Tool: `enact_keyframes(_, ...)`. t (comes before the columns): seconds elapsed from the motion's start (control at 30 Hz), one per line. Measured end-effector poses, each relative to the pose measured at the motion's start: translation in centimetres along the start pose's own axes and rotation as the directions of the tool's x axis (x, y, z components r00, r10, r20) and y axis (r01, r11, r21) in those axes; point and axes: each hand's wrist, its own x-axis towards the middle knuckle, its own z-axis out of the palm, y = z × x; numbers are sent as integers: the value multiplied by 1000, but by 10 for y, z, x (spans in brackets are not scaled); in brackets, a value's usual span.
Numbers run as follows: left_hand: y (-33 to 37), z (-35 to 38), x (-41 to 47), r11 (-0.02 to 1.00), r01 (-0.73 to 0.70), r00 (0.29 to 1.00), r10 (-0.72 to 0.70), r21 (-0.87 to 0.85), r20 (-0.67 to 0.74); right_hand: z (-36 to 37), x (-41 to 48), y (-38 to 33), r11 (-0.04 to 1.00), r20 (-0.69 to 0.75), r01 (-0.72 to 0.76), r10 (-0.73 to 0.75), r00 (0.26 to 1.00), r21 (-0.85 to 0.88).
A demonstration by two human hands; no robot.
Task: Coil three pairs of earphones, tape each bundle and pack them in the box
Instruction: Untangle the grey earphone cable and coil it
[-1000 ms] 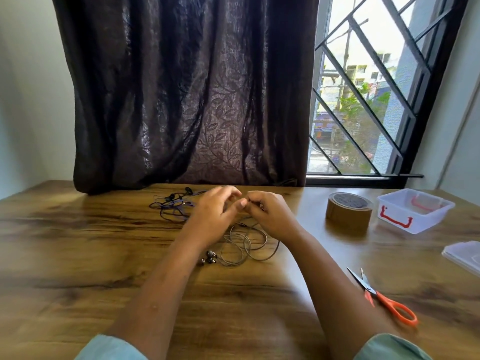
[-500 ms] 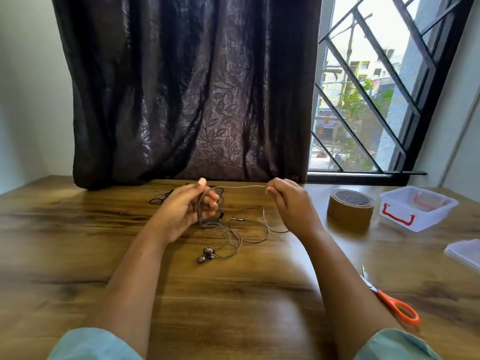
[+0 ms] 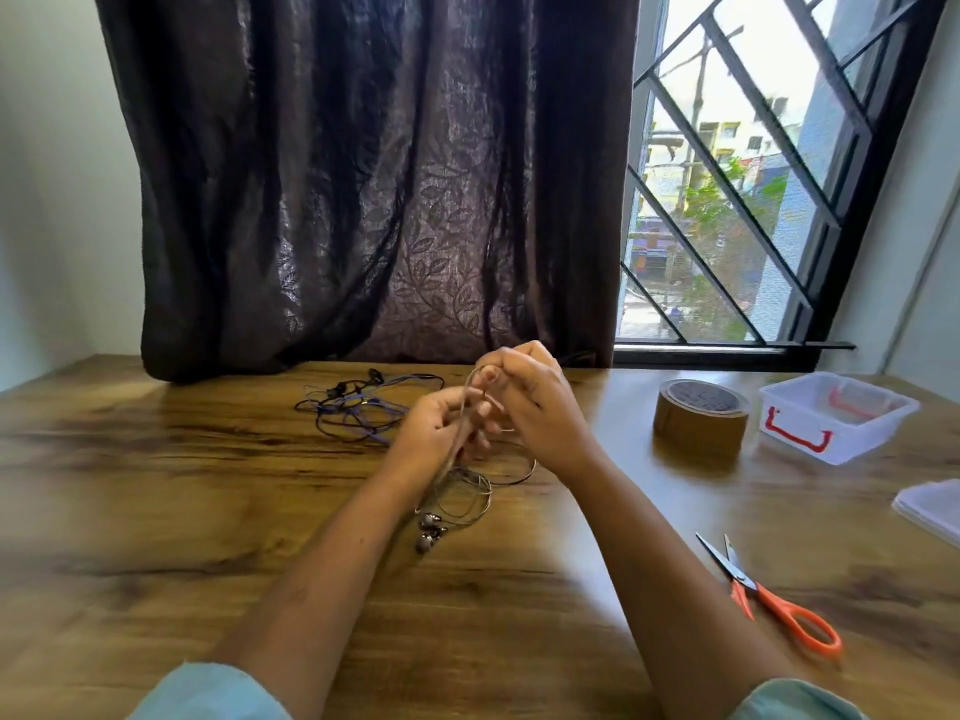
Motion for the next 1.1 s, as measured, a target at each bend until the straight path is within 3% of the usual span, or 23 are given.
enact_keyframes(0.07,-8,-19,4,906,-145,984,175,399,-41,-7,2,4,991,-134,-27,45,990,135)
enact_keyframes(0.13,-16,-38,5,701,-160,964,261,695,-41,-20,2,5,885,-284,-111,261,923,452)
enact_keyframes(0.2,-25,-54,5,669,-93,953,275,737,-129,-37,1,11,637,-321,-175,584,746,751)
enact_keyframes(0.23,-29,-59,5,673,-65,945,280,737,-172,-45,1,17,546,-325,-182,698,638,818)
enact_keyframes(0.3,-34,-62,7,684,-48,931,295,728,-217,-56,-1,31,529,-389,-213,793,469,821)
enact_keyframes(0.37,-33,-57,9,730,-76,921,313,679,-233,-52,1,40,590,-442,-352,794,418,727)
enact_keyframes(0.5,-25,-41,7,708,-179,903,393,683,-170,-43,2,43,679,-539,-602,721,436,421)
enact_keyframes(0.57,-23,-39,7,690,-190,896,412,698,-164,-48,0,34,786,-734,-601,495,466,148)
enact_keyframes(0.63,-21,-37,7,692,-202,886,430,693,-171,-48,0,29,885,-764,-458,242,599,-79)
enact_keyframes(0.7,-17,-29,7,683,-247,879,457,688,-138,-36,2,17,973,-579,-211,118,807,-97)
enact_keyframes(0.77,-15,-19,6,661,-279,875,474,697,-100,-14,-2,5,984,-223,-27,-13,975,-175)
enact_keyframes(0.8,-15,-16,5,657,-286,871,481,697,-97,-4,-5,-1,980,-55,29,-40,998,-198)
enact_keyframes(0.87,-16,-15,6,663,-284,863,492,693,-116,9,-7,-7,988,84,54,-42,996,-146)
enact_keyframes(0.93,-17,-18,6,639,-257,860,493,725,-130,9,-8,-3,989,54,74,-68,996,-126)
enact_keyframes(1.0,-18,-18,6,590,-241,860,498,771,-113,2,-8,5,969,-18,66,-72,997,-238)
enact_keyframes(1.1,-22,-23,7,587,-225,857,499,778,-129,-17,-8,14,948,-222,-137,73,972,-288)
